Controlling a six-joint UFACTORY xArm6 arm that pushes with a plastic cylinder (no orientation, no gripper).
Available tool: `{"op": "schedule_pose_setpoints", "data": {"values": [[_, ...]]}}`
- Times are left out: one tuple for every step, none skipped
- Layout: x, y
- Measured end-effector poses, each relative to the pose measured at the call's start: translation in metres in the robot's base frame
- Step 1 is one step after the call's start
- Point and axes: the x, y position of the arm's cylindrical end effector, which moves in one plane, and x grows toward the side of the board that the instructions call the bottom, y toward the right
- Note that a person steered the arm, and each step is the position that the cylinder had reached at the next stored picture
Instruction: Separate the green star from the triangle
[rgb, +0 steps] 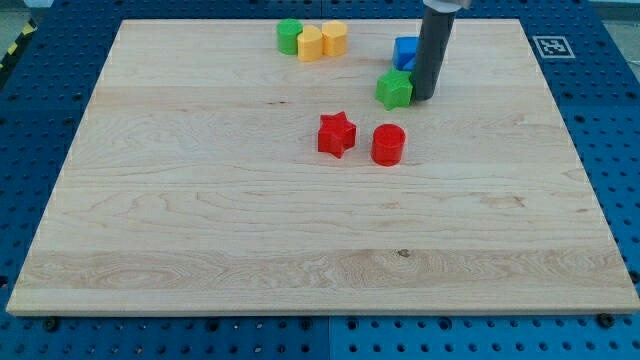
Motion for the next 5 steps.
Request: {"op": "schedule_pose_setpoints", "data": {"values": [[0.015,-0.002],[0.013,-0.004],[-0.009,-0.031],[-0.028,-0.052],[-0.025,-0.051]]}}
